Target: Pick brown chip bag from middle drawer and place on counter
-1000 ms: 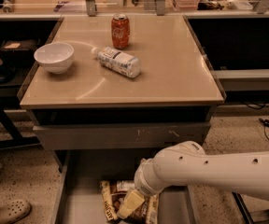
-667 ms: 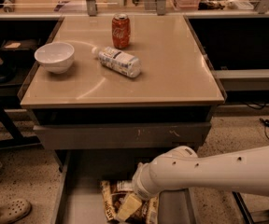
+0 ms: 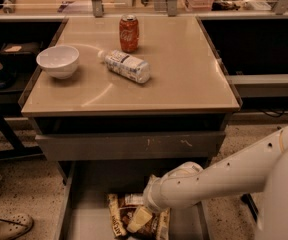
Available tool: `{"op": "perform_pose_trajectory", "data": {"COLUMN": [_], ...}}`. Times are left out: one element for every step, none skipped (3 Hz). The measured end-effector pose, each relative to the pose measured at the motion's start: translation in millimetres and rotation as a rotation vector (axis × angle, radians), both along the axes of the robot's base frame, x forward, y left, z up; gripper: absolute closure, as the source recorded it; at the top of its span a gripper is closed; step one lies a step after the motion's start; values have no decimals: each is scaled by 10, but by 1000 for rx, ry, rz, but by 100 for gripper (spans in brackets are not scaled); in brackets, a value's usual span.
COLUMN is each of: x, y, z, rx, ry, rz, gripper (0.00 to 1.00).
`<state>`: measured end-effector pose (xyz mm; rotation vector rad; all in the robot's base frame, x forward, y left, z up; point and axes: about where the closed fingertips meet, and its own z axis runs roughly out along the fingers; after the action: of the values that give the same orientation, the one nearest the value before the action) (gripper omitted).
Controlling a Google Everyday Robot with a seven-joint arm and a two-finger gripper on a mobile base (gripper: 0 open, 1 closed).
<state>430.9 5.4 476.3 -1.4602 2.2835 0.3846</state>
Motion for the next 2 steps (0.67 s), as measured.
{"op": "perform_pose_trajectory", "data": {"x": [91, 48], "y": [-102, -112], "z": [-207, -468], "rx": [-14, -10], "ry": [-8, 12], "rz": [-15, -34], "gripper": [0, 0]}}
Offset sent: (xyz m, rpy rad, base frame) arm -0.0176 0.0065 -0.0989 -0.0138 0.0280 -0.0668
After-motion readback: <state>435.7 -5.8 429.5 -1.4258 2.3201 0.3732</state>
